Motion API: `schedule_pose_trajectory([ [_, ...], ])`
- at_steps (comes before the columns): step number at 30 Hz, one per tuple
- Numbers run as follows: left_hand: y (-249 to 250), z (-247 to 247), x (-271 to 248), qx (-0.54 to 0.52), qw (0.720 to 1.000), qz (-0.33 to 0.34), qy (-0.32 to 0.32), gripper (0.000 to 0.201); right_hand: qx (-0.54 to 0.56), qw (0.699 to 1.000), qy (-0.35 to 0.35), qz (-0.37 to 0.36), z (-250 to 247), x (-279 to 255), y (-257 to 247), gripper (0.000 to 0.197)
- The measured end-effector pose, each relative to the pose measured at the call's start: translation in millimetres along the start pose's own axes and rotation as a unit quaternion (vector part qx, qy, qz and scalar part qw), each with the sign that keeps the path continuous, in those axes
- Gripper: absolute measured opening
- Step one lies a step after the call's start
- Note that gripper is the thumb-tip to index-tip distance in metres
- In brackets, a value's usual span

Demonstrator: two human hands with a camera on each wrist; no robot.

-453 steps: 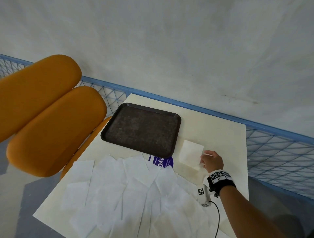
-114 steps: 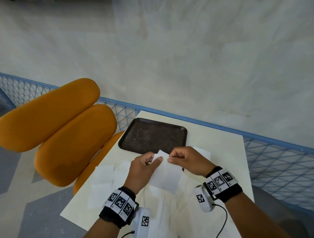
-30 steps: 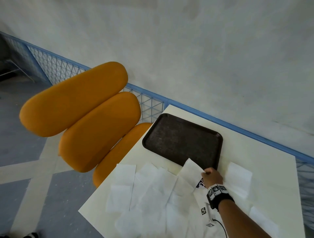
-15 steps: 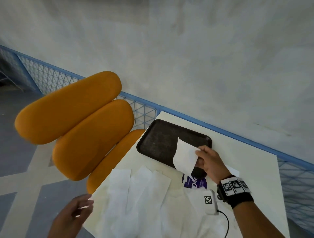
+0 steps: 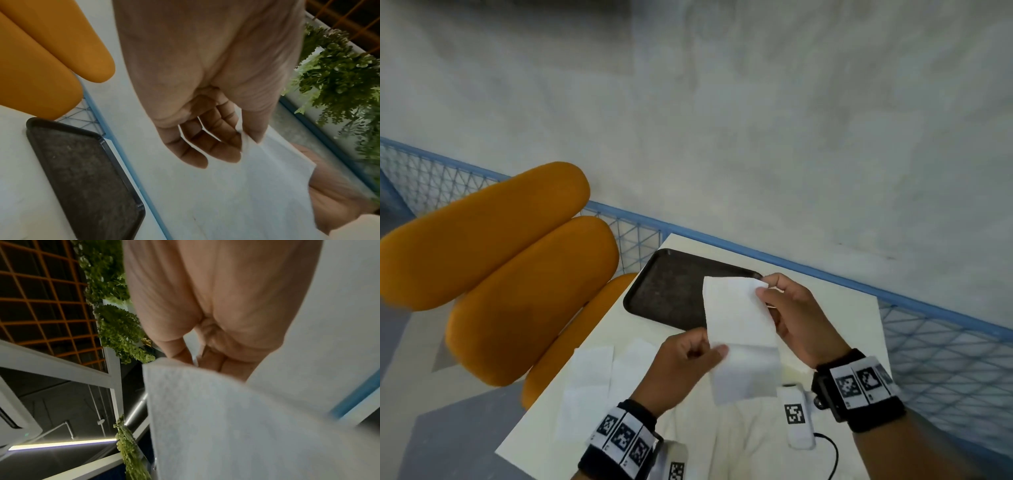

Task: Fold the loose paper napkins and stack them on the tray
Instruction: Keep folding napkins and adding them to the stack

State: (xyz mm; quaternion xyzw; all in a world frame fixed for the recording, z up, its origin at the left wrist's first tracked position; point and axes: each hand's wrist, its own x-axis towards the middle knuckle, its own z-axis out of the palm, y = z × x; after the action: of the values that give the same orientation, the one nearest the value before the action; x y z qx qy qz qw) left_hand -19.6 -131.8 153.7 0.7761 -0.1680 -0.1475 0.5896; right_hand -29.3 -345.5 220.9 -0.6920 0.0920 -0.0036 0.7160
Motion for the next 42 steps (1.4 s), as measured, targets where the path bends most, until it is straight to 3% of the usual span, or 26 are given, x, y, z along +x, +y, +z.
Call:
schedule_pose_trajectory([
  [3,0.7,5.2,-7.3,-0.01,1.0,0.014,-0.012,0.037,-0.03,0.997,0.075,-0.009,-8.7,-10.7,8.5,0.016],
  [5,-1.3,4.4,-6.2,0.014,1.0,0.019,-0.008,0.04,-0.108,0.988,0.1,-0.041,-14.9,-15.7,17.0,0.025],
  [10,5.8,-3.8,-6.6,0.087,0.995,0.055,0.013,0.043,-0.326,0.919,-0.007,-0.221,-15.3,-41.3,20.8,0.046],
  [13,13.6,-8.8,-9.1,0.128,0.988,0.083,0.014,0.035,-0.372,0.899,-0.067,-0.222,-3.5,-45.4,26.8,0.046],
  [16,22.8,-14.7,-13.4,0.161,0.983,0.09,0.027,0.016,-0.373,0.893,-0.062,-0.242,6.1,-40.5,33.9,0.029],
  [21,26.9,-26.2,-20.0,0.162,0.978,0.087,0.098,0.016,-0.355,0.905,-0.057,-0.226,13.5,-33.8,38.9,0.013],
  [23,27.2,-30.0,-20.5,0.156,0.977,0.083,0.122,0.032,-0.336,0.912,-0.084,-0.22,16.8,-34.7,34.8,0.009],
  [25,28.2,-31.7,-19.1,0.167,0.978,0.087,0.092,0.053,-0.319,0.915,-0.123,-0.215,20.7,-35.0,28.5,0.009],
  [26,29.1,-31.6,-18.4,0.166,0.98,0.091,0.067,0.053,-0.317,0.914,-0.141,-0.211,22.2,-34.4,26.0,0.009],
  [29,24.2,-31.3,-15.0,0.162,0.981,0.091,0.052,0.029,-0.325,0.909,-0.163,-0.202,24.0,-29.4,21.9,0.009],
  [36,26.2,-24.9,-12.7,0.14,0.982,0.084,0.097,0.024,-0.274,0.935,-0.123,-0.188,23.6,-25.8,27.7,0.005],
  [42,18.5,-28.1,-11.7,0.067,0.988,0.044,0.136,0.006,-0.195,0.968,-0.081,-0.133,-6.7,-24.7,32.2,0.01],
])
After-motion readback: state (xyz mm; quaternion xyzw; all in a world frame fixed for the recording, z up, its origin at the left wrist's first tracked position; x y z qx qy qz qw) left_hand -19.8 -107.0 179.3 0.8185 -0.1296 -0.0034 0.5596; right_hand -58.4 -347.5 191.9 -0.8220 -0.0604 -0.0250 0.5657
